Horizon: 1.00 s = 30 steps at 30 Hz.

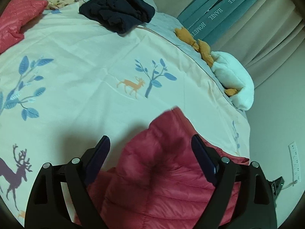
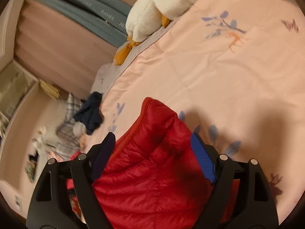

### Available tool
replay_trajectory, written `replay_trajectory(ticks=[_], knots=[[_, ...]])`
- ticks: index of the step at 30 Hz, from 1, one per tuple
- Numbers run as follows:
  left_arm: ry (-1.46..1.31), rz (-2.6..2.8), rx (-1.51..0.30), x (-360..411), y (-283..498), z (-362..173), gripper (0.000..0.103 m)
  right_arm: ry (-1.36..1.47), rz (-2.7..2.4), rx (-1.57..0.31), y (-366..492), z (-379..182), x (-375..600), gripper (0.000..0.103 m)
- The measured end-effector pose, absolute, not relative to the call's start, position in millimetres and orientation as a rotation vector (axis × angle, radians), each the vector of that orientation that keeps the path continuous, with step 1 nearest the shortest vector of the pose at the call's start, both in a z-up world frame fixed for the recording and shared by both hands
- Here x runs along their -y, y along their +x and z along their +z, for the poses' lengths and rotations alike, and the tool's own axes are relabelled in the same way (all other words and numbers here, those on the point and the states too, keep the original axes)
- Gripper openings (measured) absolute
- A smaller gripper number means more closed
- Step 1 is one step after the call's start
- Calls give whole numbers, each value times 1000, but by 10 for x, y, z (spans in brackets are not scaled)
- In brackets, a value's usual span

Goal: Fold large clothes

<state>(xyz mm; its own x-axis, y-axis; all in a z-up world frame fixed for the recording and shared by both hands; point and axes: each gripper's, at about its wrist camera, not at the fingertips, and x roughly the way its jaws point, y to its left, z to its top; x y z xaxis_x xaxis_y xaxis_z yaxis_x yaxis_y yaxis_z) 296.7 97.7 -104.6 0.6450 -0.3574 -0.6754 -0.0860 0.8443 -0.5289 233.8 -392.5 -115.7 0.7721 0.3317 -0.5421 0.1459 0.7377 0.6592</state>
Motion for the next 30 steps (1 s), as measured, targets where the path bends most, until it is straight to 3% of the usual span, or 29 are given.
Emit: replay_trajectory(ticks=[7,13,20,30], knots=[[-250,-210,-878,-714,2637,-996,87,242,18,-759,2022,-977,3378,83],[-68,-228,-905,-602,2345,-1282,87,136,35,-816,1765,-1301,3215,83],[-187,-240,-962,-755,2433,-1614,101,251,79,-858,1844,-1675,3354,86],[-229,-263,-903,-870,2176,-1297,101,-9,189,-804,2034,-1068,2796,89]])
